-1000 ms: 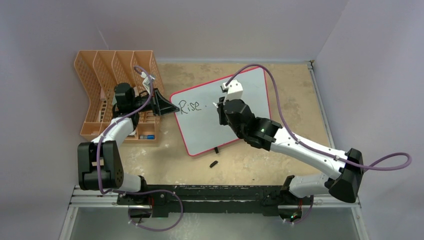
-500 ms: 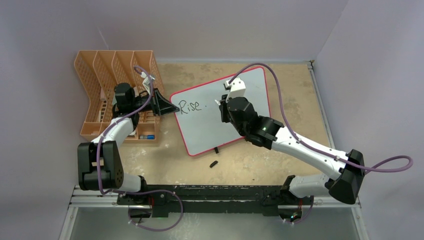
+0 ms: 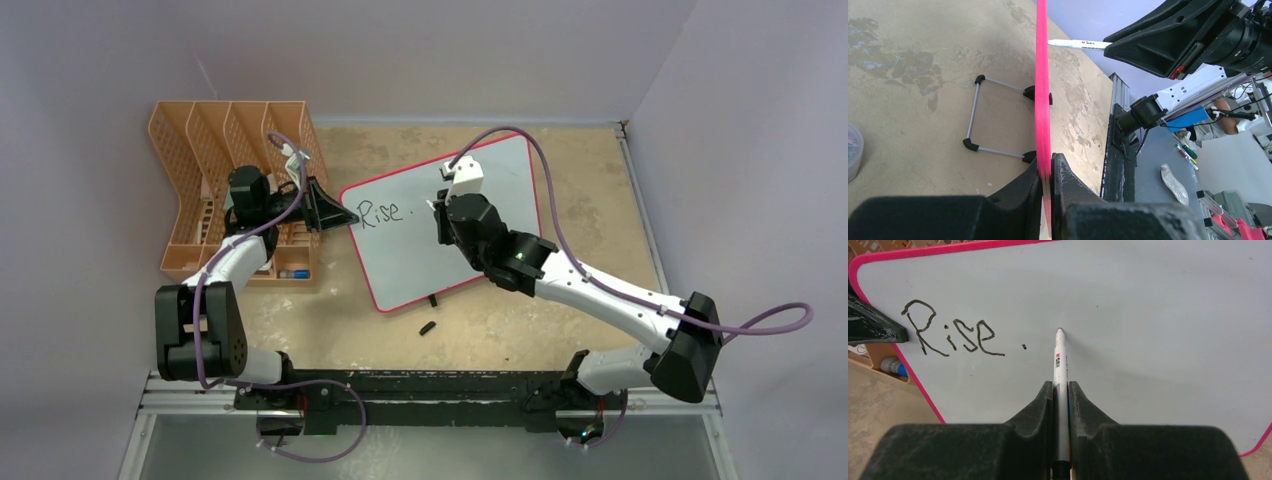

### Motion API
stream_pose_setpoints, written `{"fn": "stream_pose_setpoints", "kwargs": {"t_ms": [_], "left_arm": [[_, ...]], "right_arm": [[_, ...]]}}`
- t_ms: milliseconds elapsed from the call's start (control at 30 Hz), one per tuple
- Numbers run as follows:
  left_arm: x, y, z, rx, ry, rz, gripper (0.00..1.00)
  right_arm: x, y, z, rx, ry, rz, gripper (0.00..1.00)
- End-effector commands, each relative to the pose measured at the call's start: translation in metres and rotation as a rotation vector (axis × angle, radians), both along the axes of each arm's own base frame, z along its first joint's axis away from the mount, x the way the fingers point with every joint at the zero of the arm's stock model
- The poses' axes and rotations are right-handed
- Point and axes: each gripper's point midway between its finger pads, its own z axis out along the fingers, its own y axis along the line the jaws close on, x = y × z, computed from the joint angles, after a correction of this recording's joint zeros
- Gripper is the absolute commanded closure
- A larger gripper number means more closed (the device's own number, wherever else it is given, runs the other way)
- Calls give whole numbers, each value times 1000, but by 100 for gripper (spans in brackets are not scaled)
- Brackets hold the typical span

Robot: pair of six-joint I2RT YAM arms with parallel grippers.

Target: Write a sentence on the whiteboard

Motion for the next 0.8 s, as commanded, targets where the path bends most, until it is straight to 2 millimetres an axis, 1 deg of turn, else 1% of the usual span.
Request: {"fn": "stream_pose_setpoints", "kwargs": {"t_ms": [0,233,767], "left_arm": [[0,-6,8,10,-46,-17,100],[-1,-6,8,9,-47,-19,100],[0,-6,9,10,-49,-17,100]], "right_arm": [[7,6,27,53,-60,-5,100],[10,7,27,45,-65,-12,100],[14,15,35,58,-78,6,100]]}}
